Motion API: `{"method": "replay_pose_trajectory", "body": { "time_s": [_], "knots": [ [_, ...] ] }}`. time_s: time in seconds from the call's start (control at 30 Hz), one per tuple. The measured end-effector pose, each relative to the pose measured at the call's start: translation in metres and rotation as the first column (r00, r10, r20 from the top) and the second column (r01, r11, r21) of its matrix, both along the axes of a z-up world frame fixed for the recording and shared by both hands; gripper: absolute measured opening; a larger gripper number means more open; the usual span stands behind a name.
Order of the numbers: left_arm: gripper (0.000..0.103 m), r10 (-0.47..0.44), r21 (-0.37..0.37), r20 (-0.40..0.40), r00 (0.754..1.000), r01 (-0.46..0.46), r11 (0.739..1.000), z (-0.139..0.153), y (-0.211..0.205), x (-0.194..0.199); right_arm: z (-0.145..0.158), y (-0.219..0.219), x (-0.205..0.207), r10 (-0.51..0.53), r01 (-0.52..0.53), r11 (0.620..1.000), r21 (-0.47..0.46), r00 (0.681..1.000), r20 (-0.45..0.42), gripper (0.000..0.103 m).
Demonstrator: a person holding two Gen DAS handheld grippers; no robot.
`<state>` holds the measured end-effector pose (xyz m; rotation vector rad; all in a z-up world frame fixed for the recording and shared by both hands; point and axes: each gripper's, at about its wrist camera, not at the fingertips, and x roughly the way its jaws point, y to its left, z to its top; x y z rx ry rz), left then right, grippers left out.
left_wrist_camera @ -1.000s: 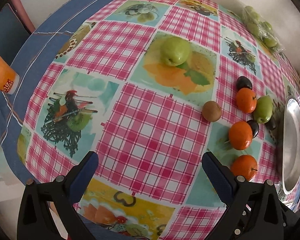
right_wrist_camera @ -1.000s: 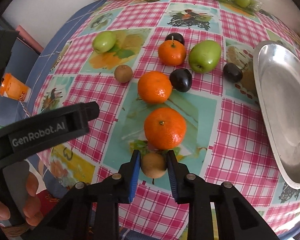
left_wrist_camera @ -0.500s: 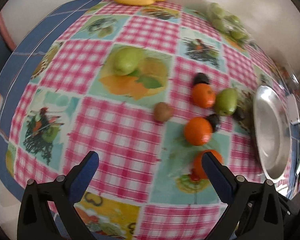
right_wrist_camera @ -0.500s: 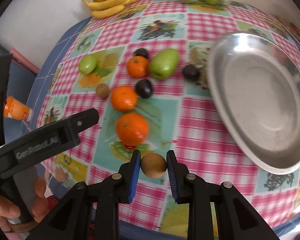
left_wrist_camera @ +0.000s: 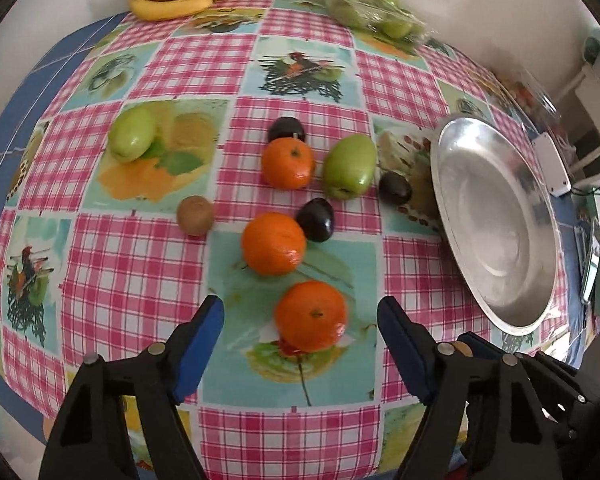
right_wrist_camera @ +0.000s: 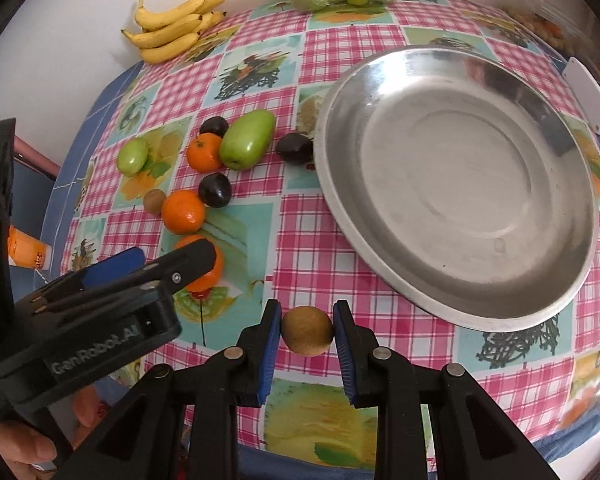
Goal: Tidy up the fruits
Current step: 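Close the left gripper on an orange while the right gripper holds the kiwi, then carry the orange in the left gripper and kiwi in the right over the steel plate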
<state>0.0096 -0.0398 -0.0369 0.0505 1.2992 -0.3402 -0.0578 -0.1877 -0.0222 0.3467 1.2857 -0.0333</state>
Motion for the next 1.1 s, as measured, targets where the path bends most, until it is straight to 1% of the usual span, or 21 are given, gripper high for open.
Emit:
{"method": "replay_pose_trajectory", "body": {
  "time_s": [0.1, 0.2, 0.27, 0.3, 0.33, 0.47, 0.53, 0.7, 0.87, 0.97, 1.1],
  "knots": [
    [0.079, -0.013, 0.011, -0.011, 1.000, 0.013, 1.000, -0.004, -0.006, -0.001, -0.001, 0.004, 0.000, 0.000, 0.000, 1.000, -0.003, 1.000, 0.000, 0.029],
    [0.068, -0.021, 0.012, -0.027, 0.999, 0.021, 1.000, -0.007, -0.008, 0.000, -0.001, 0.005, 0.000, 0.002, -0.002, 1.000, -0.003, 1.000, -0.001, 0.029],
    [0.066, -0.027, 0.011, -0.032, 0.999, 0.028, 1.000, -0.009, -0.009, 0.000, -0.001, 0.005, 0.000, 0.001, -0.001, 1.000, -0.004, 1.000, -0.001, 0.029],
    [0.063, -0.031, 0.011, -0.031, 0.999, 0.031, 0.999, -0.009, -0.011, 0.000, -0.001, 0.005, 0.000, 0.001, -0.001, 1.000, -0.003, 1.000, -0.002, 0.029],
    [0.057, -0.035, 0.010, -0.030, 0.999, 0.035, 0.999, -0.009, -0.012, 0.000, -0.001, 0.005, 0.000, 0.001, -0.001, 1.000, -0.003, 1.000, -0.001, 0.029],
    [0.051, -0.043, 0.022, -0.037, 0.998, 0.044, 0.999, -0.013, -0.018, 0.000, -0.002, 0.006, 0.000, 0.001, -0.002, 1.000, -0.005, 1.000, -0.003, 0.029],
    [0.043, -0.036, 0.035, -0.039, 0.999, 0.037, 0.999, -0.015, -0.019, 0.002, -0.002, 0.005, -0.001, 0.003, -0.003, 1.000, -0.004, 1.000, -0.005, 0.029],
    [0.042, -0.018, 0.013, -0.054, 0.998, 0.019, 1.000, -0.015, -0.014, 0.004, -0.002, 0.006, -0.001, 0.003, -0.003, 1.000, 0.000, 1.000, 0.000, 0.029],
    [0.042, -0.017, 0.004, -0.052, 0.999, 0.017, 1.000, -0.010, -0.008, 0.002, -0.001, 0.006, 0.000, 0.002, -0.002, 1.000, 0.004, 1.000, 0.002, 0.028],
    [0.042, -0.008, -0.007, -0.046, 0.999, 0.008, 1.000, -0.001, -0.004, 0.001, 0.000, 0.006, -0.001, 0.001, -0.002, 1.000, 0.007, 1.000, 0.006, 0.029],
    [0.042, 0.000, -0.044, -0.007, 1.000, 0.000, 0.999, 0.015, 0.003, -0.003, 0.005, 0.006, -0.002, -0.002, 0.002, 1.000, 0.019, 1.000, 0.026, 0.029]
  ]
}}
